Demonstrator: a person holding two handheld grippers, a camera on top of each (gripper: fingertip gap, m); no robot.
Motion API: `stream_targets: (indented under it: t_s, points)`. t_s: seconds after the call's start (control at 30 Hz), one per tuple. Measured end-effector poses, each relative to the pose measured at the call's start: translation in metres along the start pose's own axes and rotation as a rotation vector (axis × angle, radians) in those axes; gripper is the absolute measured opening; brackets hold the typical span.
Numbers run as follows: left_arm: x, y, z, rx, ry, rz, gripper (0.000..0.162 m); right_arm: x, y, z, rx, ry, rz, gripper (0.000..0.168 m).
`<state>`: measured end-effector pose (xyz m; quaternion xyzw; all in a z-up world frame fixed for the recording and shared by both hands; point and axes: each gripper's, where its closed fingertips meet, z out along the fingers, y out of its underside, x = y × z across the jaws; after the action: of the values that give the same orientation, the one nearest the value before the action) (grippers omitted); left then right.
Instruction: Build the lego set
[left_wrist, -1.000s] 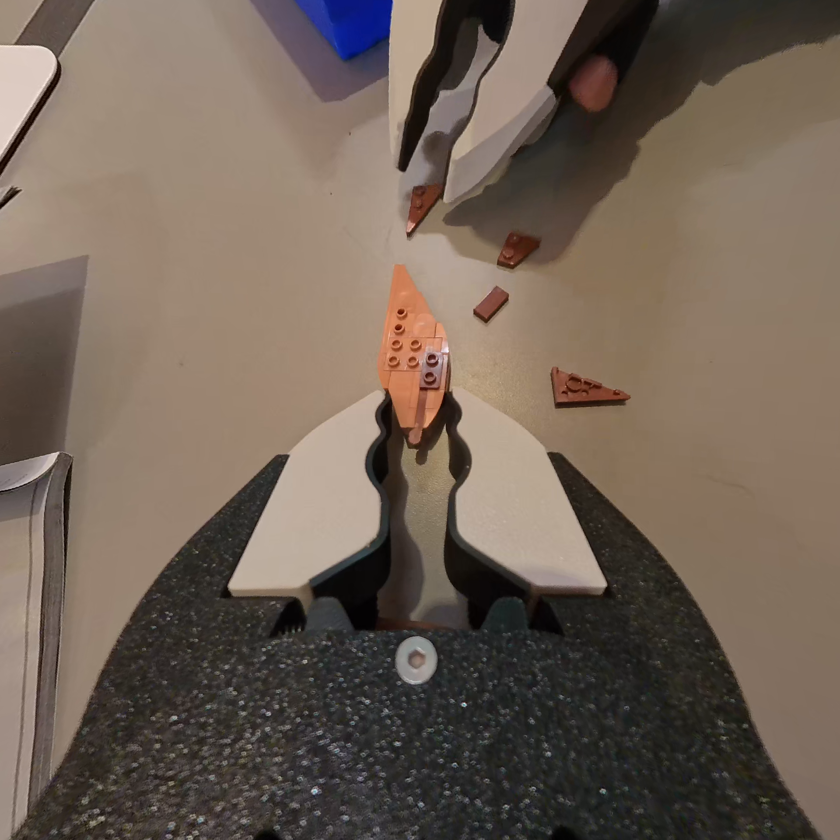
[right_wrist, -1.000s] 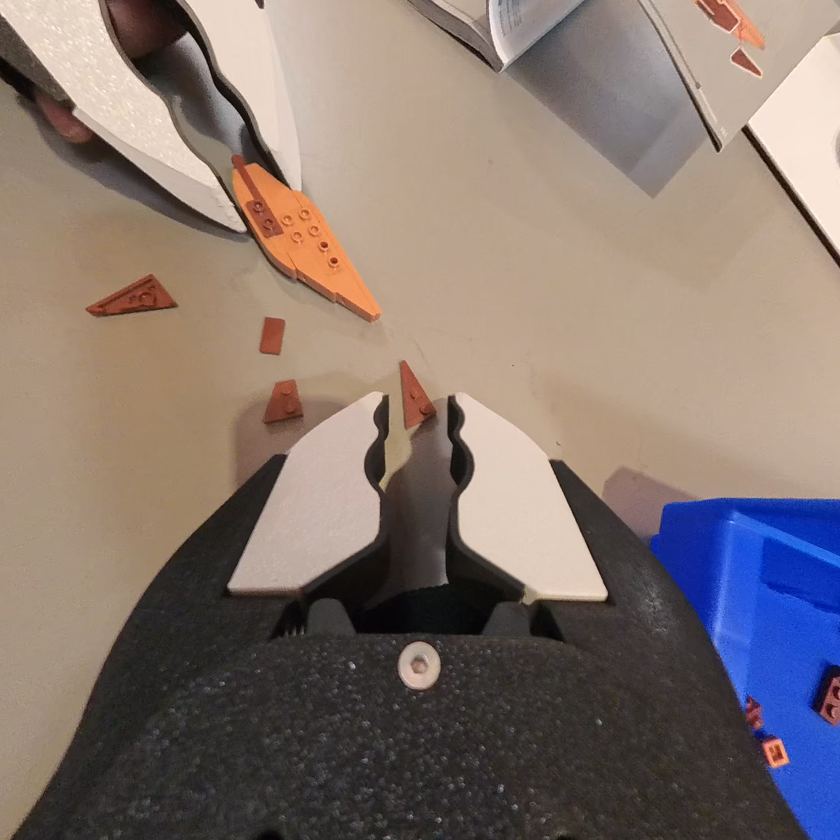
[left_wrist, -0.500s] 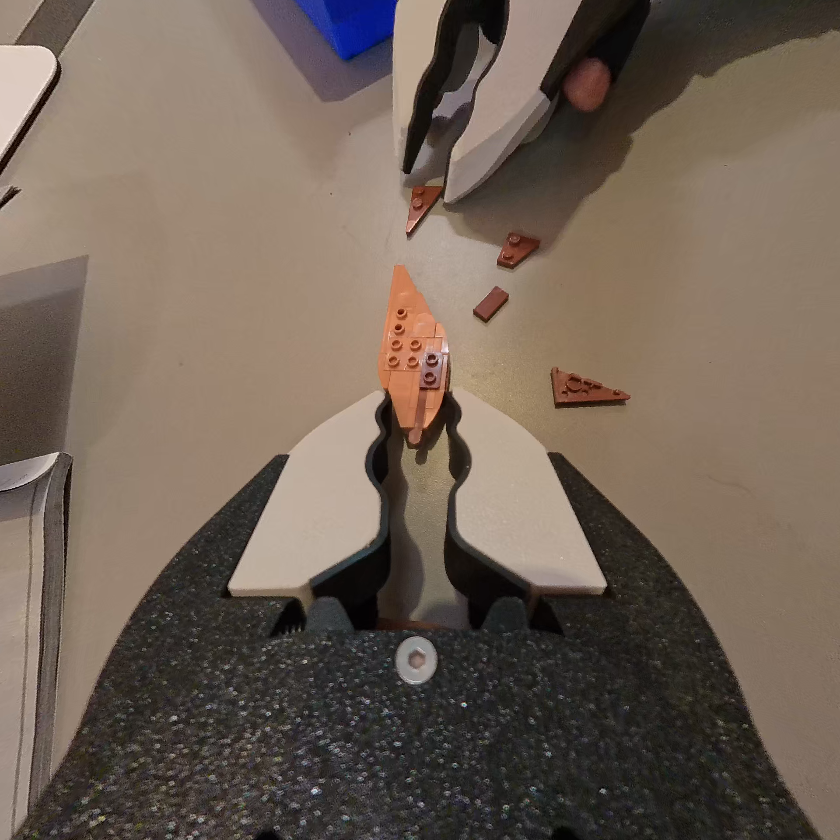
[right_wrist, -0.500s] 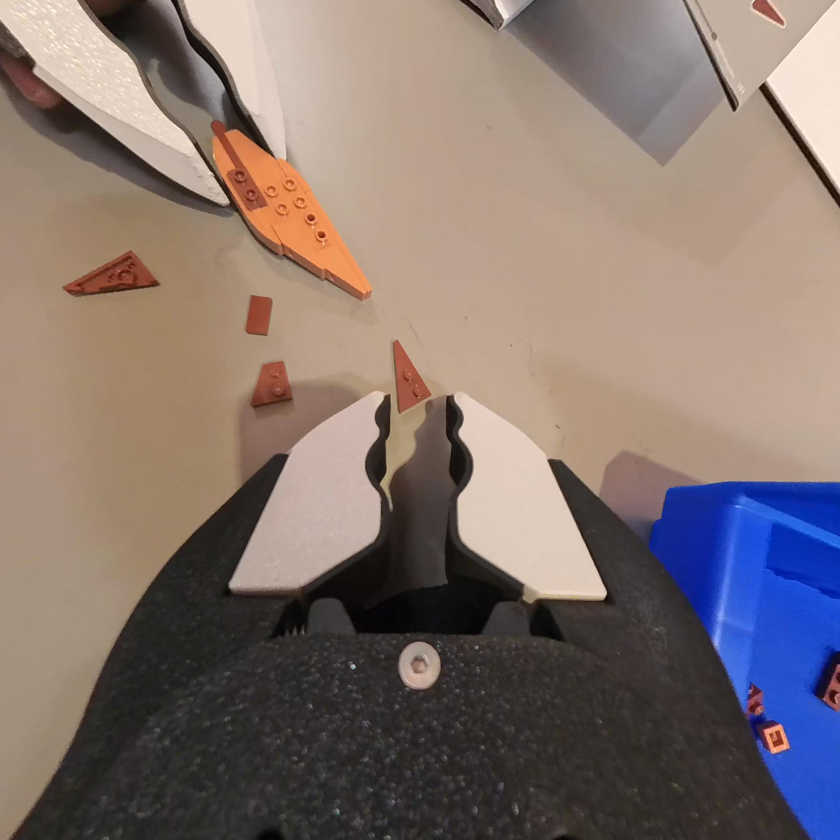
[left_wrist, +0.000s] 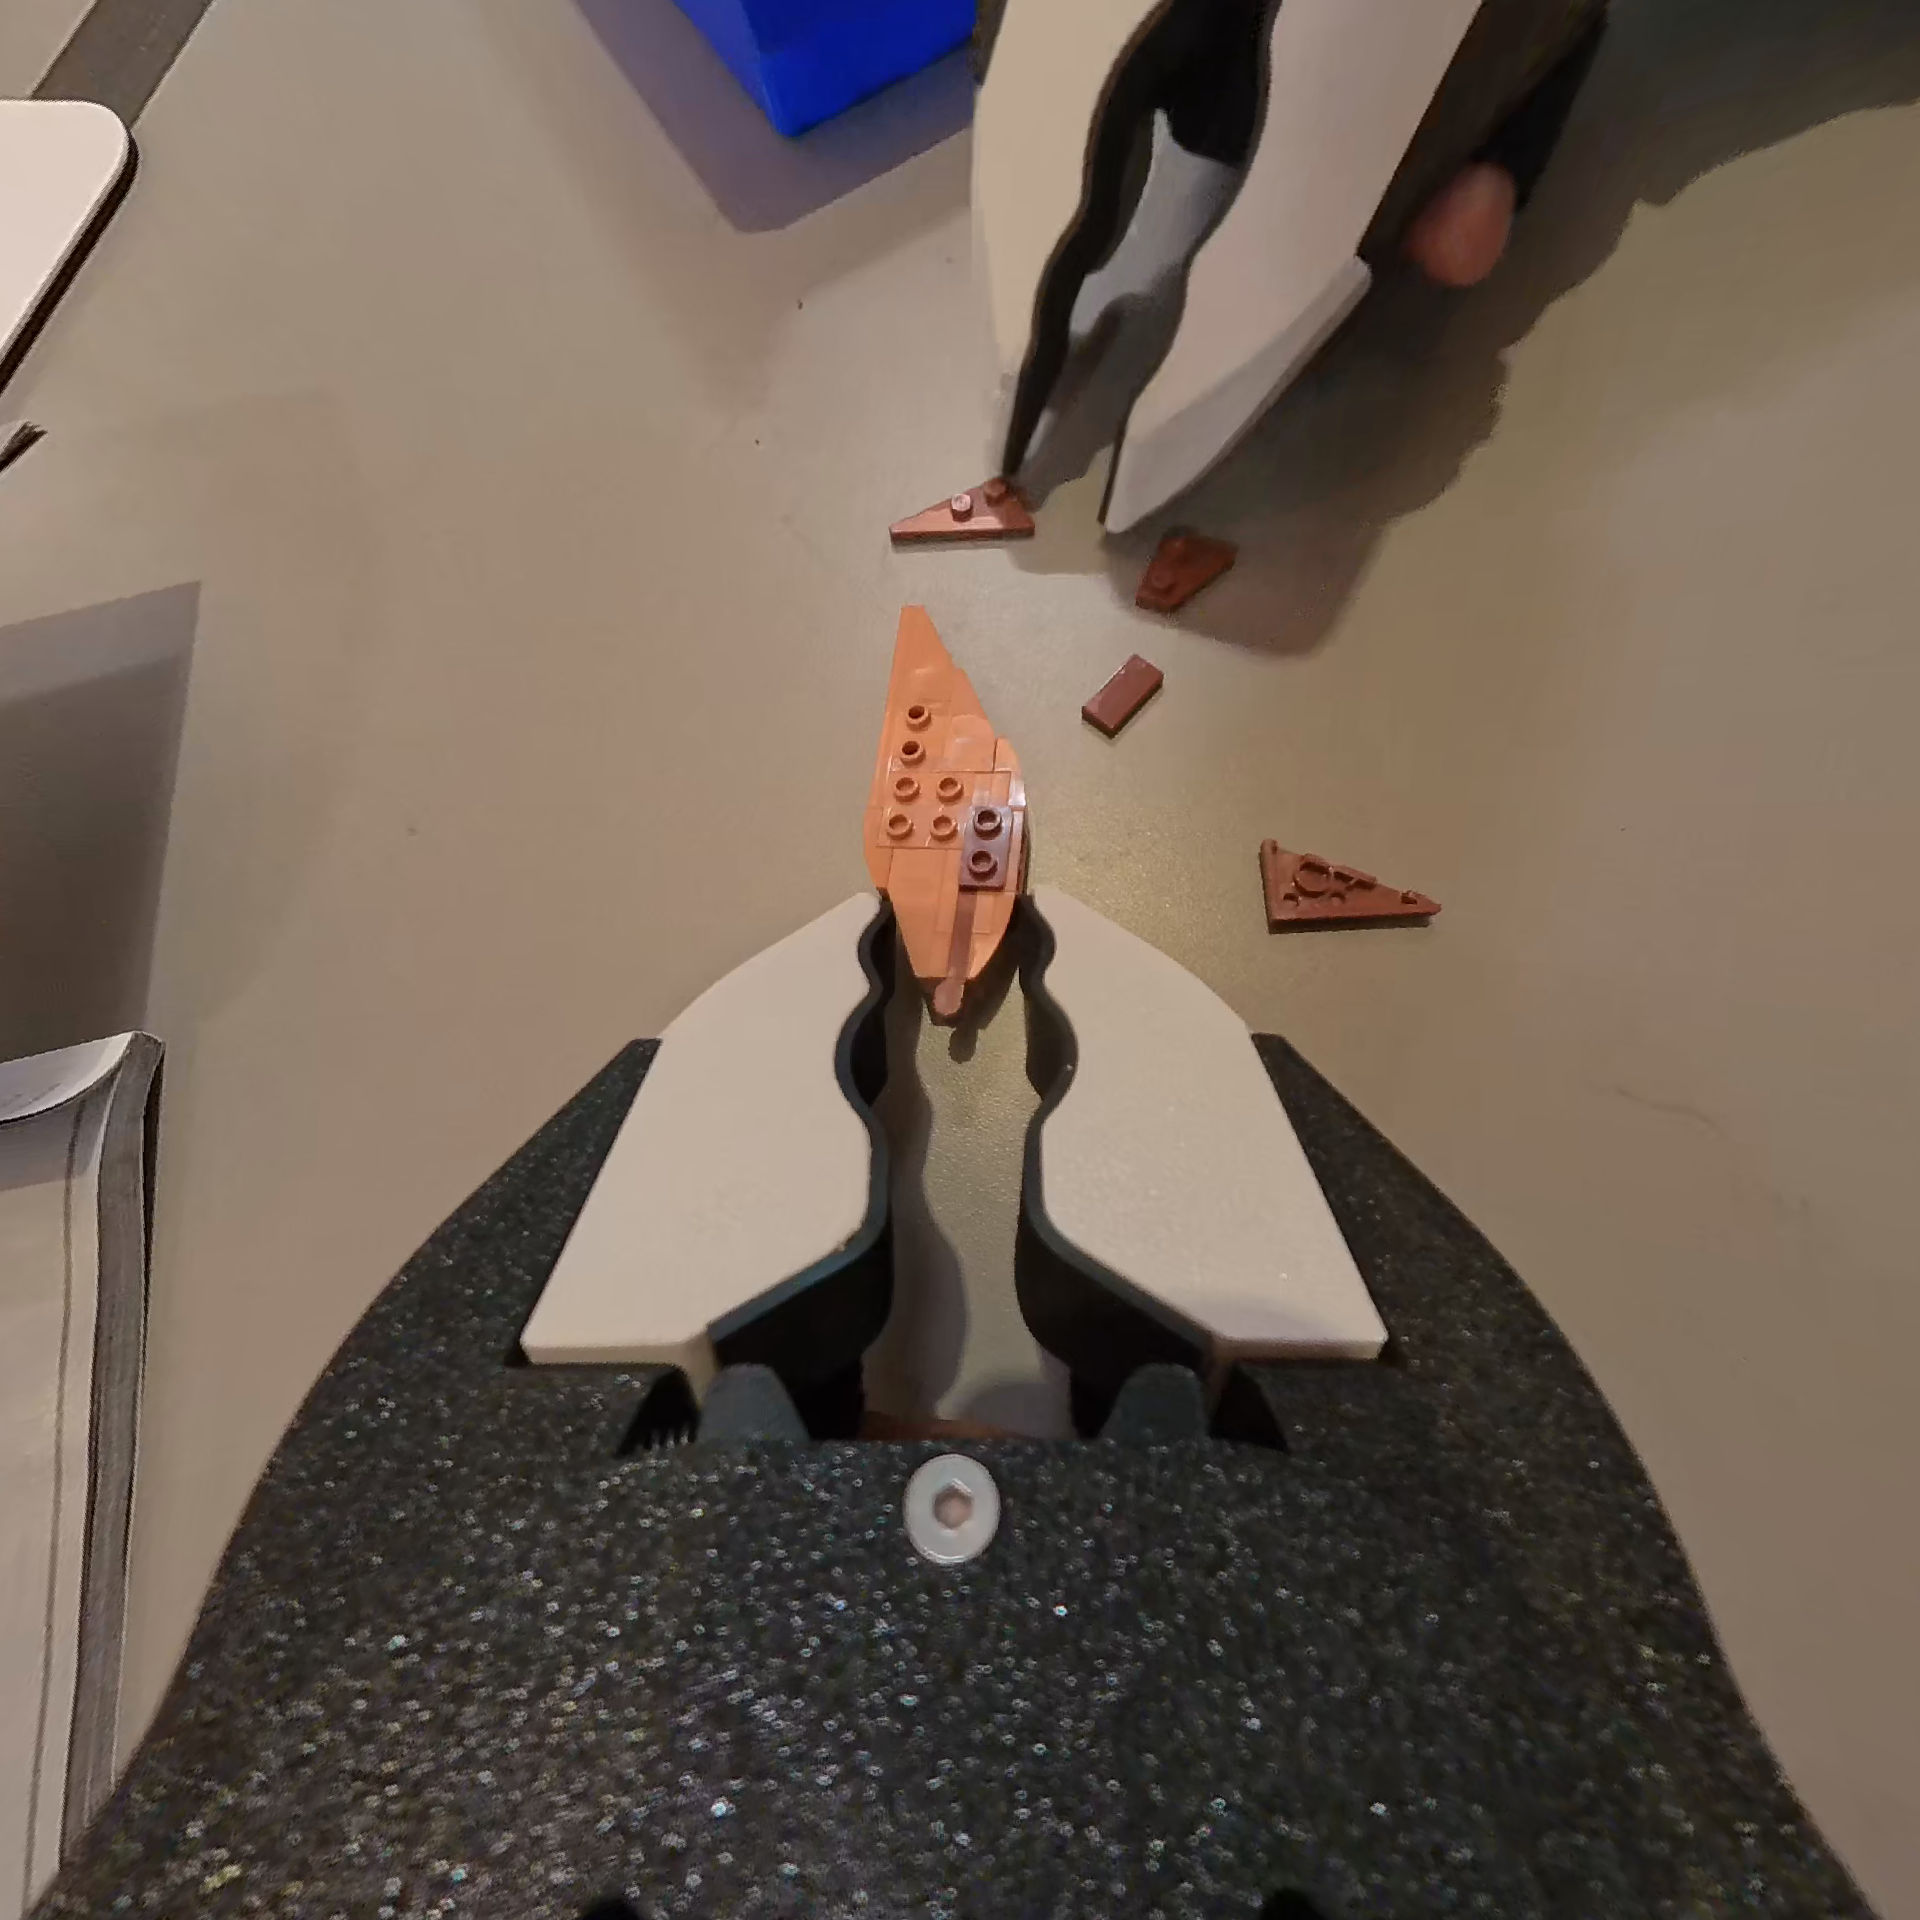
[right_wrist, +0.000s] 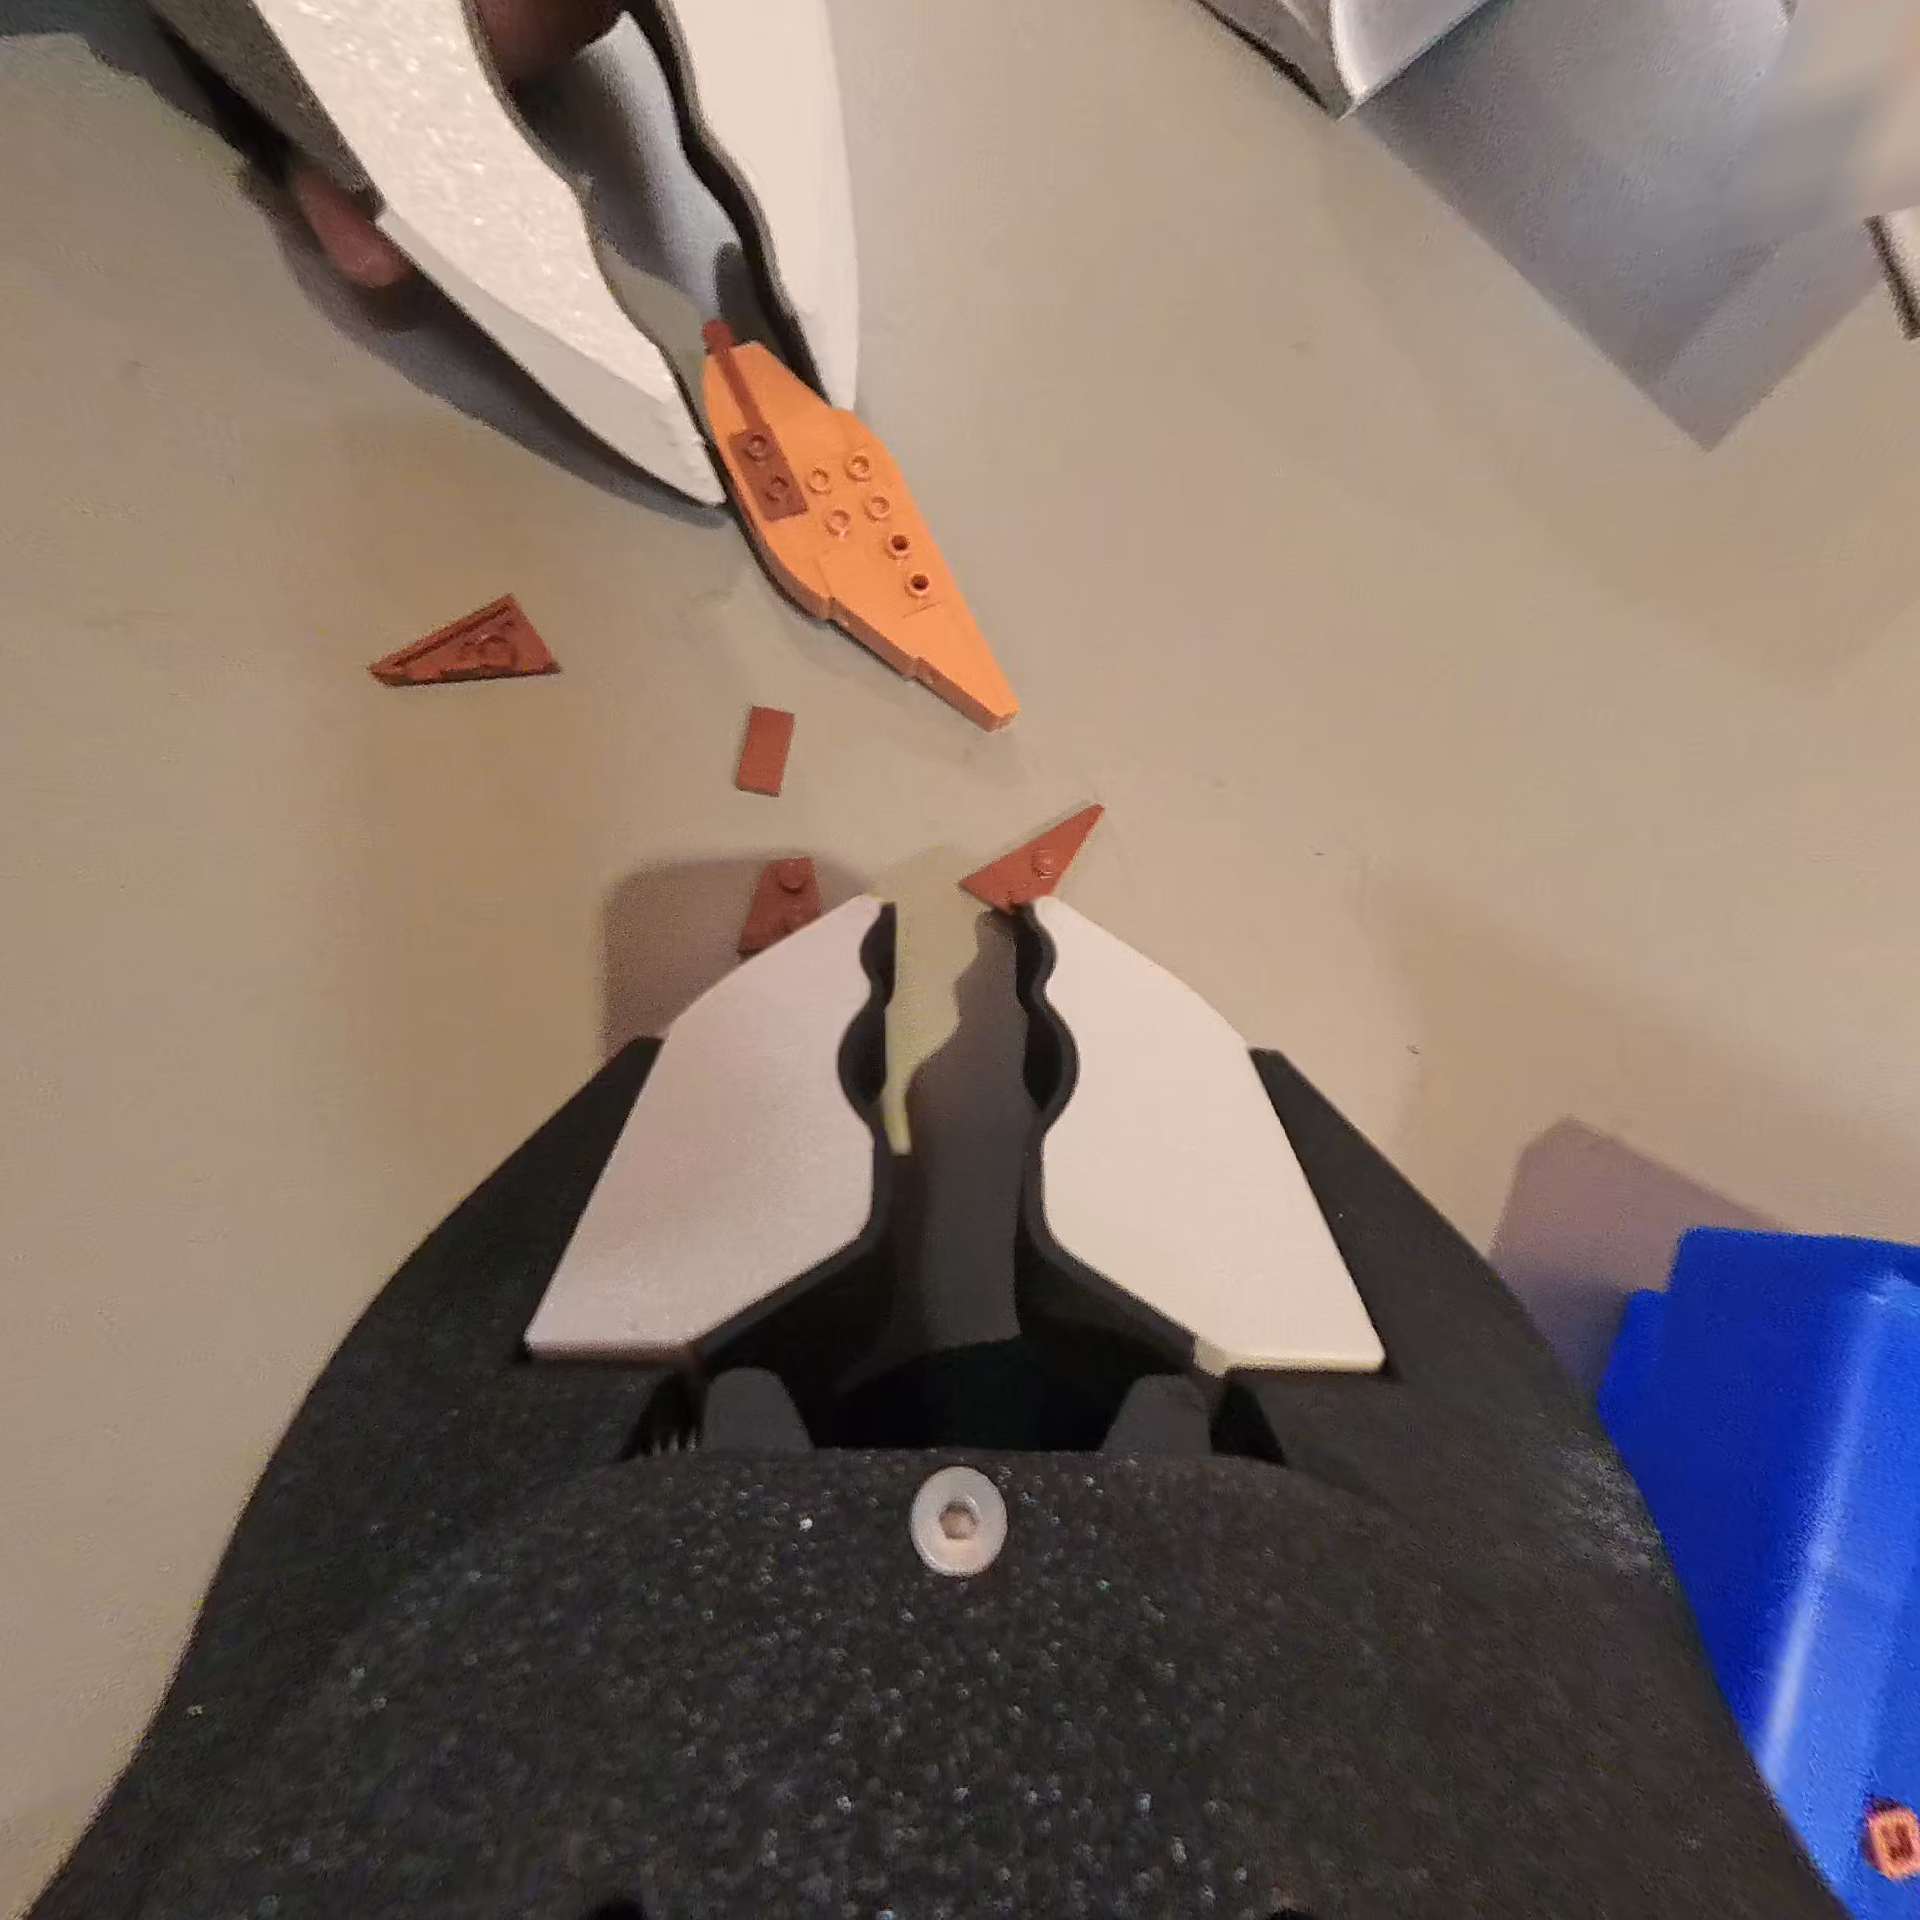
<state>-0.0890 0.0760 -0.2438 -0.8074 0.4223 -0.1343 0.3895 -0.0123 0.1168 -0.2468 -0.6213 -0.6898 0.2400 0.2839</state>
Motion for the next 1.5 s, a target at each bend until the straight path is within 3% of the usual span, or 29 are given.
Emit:
stream_targets:
  t_s: [0.2,0.37,0.5,0.67,0.97,1.5]
  points:
    - [0.000,0.000,0.000,-0.002,0.000,-0.002,0.022,0.005,0.003,0.001,0.000,-0.008,0.084,0.020]
    - [0.000,0.000,0.000,0.002,0.004,-0.006,0.022,-0.020,-0.013,0.005,0.049,-0.087,-0.025,0.025]
    - [0.001,0.000,0.000,0.002,0.008,-0.006,0.022,0.017,-0.014,0.002,0.075,0.041,-0.032,0.024]
    - [0.005,0.001,-0.001,-0.006,0.039,-0.010,0.022,0.021,-0.006,0.009,0.035,-0.035,-0.059,0.029]
    - [0.003,0.005,-0.003,-0.023,0.039,-0.021,0.026,0.008,-0.009,0.013,0.019,-0.092,-0.070,0.010]
    - [0.008,0.000,0.002,-0.013,0.050,-0.033,0.023,-0.003,-0.016,0.007,0.095,-0.030,-0.169,0.008]
